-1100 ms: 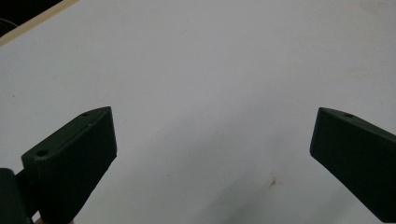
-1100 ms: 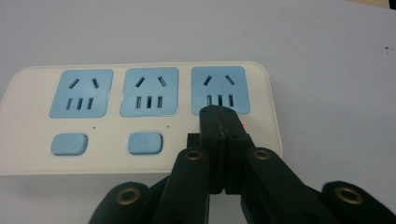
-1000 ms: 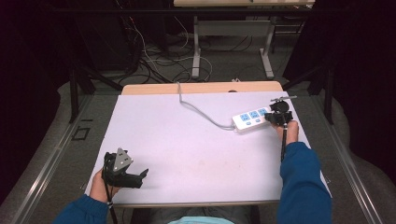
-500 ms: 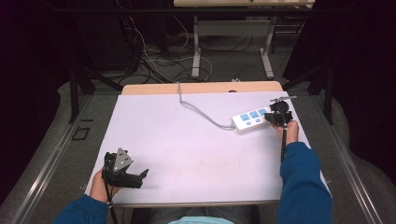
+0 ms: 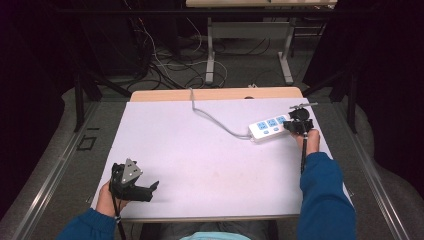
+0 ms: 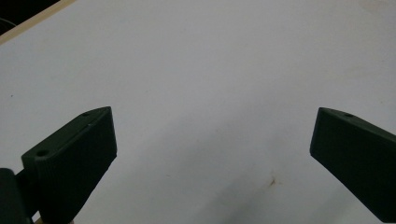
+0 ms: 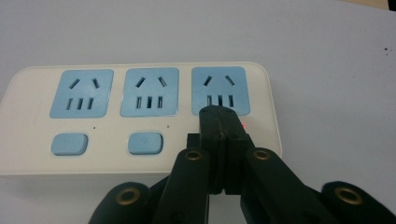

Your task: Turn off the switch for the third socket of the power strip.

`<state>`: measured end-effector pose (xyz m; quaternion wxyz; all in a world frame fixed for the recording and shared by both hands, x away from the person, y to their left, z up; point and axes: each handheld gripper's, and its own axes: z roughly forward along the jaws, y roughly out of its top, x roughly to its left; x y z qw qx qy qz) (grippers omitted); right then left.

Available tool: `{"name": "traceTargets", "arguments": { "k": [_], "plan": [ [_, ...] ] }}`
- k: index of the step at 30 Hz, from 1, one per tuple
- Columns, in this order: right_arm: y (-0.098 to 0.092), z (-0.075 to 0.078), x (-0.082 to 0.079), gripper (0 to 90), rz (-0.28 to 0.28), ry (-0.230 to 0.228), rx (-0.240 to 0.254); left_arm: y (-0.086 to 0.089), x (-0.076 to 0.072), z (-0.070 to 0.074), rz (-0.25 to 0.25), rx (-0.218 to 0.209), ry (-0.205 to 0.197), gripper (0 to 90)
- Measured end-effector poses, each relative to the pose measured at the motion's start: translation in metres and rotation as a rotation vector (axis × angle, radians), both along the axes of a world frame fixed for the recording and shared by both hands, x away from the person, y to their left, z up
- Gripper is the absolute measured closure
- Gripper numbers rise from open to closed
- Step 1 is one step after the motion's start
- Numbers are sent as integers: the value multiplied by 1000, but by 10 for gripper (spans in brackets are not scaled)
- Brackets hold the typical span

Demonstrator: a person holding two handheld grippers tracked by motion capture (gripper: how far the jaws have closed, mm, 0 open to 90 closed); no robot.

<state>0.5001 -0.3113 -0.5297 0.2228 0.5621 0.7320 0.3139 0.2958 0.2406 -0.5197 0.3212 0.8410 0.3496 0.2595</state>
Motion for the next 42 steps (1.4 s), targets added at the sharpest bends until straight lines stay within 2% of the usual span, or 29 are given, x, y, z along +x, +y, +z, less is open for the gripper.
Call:
{"name": "traceTargets", "arguments": {
  "k": [6, 10, 20, 22, 24, 30, 42],
  "plan": [
    [0, 0, 0, 900, 0, 0, 3, 0, 0, 0, 0, 4, -9, 4],
    [0, 0, 0, 900, 0, -1, 2, 0, 0, 0, -2, -6, 7, 4],
    [-1, 0, 0, 900, 8, -1, 7, 0, 0, 0, -2, 2, 1, 4],
    [-1, 0, 0, 900, 8, -1, 8, 0, 0, -1, -4, -11, 8, 4],
    [-1, 0, 0, 900, 8, -1, 8, 0, 0, 0, -3, 3, 0, 4],
    [-1, 0, 0, 900, 9, -3, 8, 0, 0, -1, -3, -8, 6, 4],
    [0, 0, 0, 900, 3, -2, 6, 0, 0, 0, -2, -1, 3, 3]
  ]
}}
